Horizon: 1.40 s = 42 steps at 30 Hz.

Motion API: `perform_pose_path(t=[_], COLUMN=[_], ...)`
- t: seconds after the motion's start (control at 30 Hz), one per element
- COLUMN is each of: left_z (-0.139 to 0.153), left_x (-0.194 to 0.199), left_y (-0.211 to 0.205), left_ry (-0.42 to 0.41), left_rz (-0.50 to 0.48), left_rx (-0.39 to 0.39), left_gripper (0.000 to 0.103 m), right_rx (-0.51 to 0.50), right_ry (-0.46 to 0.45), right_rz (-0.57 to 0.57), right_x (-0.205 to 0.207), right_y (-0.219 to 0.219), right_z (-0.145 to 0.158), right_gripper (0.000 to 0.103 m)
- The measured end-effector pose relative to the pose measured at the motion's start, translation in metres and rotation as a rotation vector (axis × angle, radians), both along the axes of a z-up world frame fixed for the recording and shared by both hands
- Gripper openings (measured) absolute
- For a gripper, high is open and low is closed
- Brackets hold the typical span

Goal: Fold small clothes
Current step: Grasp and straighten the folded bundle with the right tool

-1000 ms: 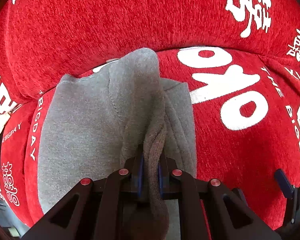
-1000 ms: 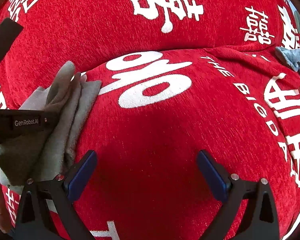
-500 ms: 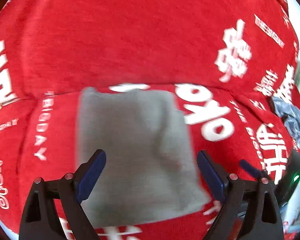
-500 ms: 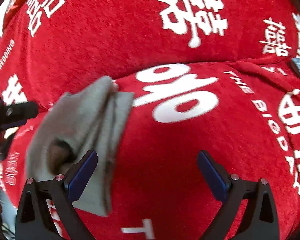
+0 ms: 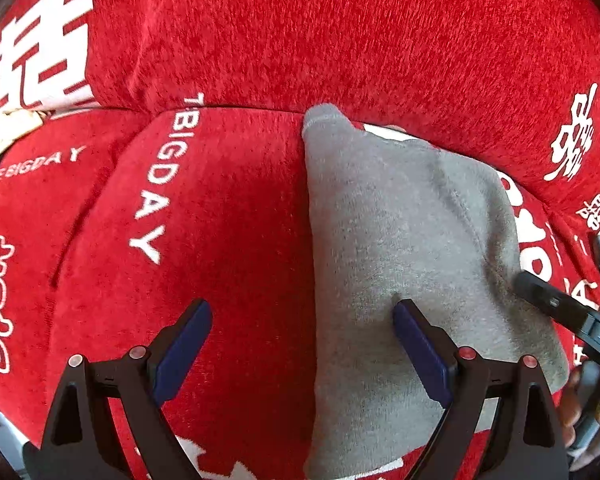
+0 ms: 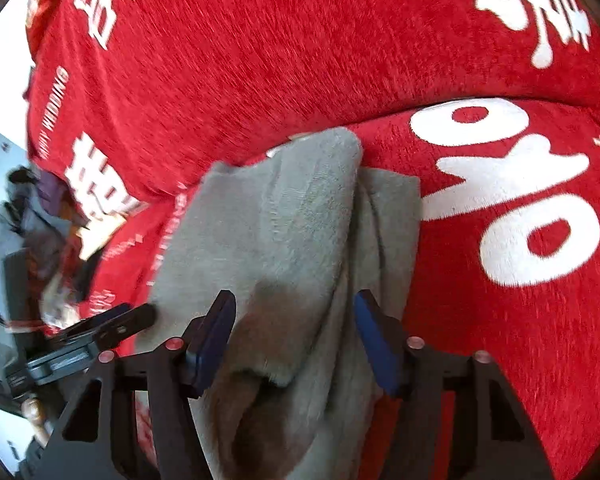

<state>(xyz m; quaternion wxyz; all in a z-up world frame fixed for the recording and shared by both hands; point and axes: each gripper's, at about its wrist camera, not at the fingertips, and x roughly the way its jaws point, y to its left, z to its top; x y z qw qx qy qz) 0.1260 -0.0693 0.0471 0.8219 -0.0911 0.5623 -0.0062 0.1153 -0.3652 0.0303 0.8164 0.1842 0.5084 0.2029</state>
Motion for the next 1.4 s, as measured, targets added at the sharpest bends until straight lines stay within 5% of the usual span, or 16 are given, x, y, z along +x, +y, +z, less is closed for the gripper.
perform_pose_path(t=[0.13,0.2,0.27,0.4,0.57,0.73,0.87,0.97,1.0,1.07,1.17,1.2,1.3,1.4], left_z=[-0.006,-0.008,-0.006,0.007,-0.014,-0.002,0.023,0.031,0.031,0.025,-0.009,-0.020,-0.025,-0.002], left_x=[0.003,0.003,0.004,-0.001,-0.004,-0.007,-0.024,-0.048,-0.060,-0.074,-0.072,-0.070,-0.072,-0.076], left_y=[-0.002,-0.004,-0.004,-0.013,-0.042,-0.034,-0.037,-0.053,-0.063,-0.074,-0.071,-0.060,-0.017,-0.009], left_ry=[0.000,0.002,0.006,-0.009,0.025,0.015,-0.052,-0.080,-0.094,-0.125,-0.064,-0.015,0.063,-0.013], left_rz=[-0.012,-0.016,-0.016,-0.064,-0.132,-0.110,-0.147,-0.239,-0.295,-0.357,-0.335,-0.304,-0.187,-0.185], left_rx=[-0.012,-0.021,-0.026,-0.064,-0.017,-0.029,-0.028,-0.048,-0.035,0.024,0.179,0.175,-0.049,-0.028], left_gripper=[0.093,0.093,0.093,0.093,0.093,0.093,0.093,0.093,0.093,0.093,0.093,0.093,0.093,0.093], right_rx=[0.023,0.003,-0.013,-0.009,-0.019,0.012,-0.086,-0.089,-0.117,-0.188,-0.273,-0.241,-0.153,-0.160], right_ry=[0.029,0.016,-0.014,-0.107,-0.016,-0.024,-0.192,-0.226,-0.227,-0.235,-0.133,-0.108,-0.082,-0.191], right_rz=[0.023,0.039,0.038,0.035,-0.023,-0.055,-0.023,0.056,0.066,0.077,0.048,0.029,-0.034,-0.054], right_x=[0.010,0.010,0.007,-0.011,-0.007,-0.018,-0.054,-0.075,-0.080,-0.088,-0.095,-0.098,-0.113,-0.126], right_y=[0.007,0.011,0.010,-0.005,-0.021,-0.035,-0.028,-0.009,-0.006,0.005,0.000,-0.007,-0.027,-0.033], right_z=[-0.007,-0.005,0.005,0.029,-0.011,-0.002,0.036,0.042,0.039,0.027,-0.010,-0.016,-0.010,0.024], right_gripper=[0.060,0.025,0.014,0.014,0.014,0.027,0.033,0.037,0.051,0.055,0.037,0.037,0.040,0.043])
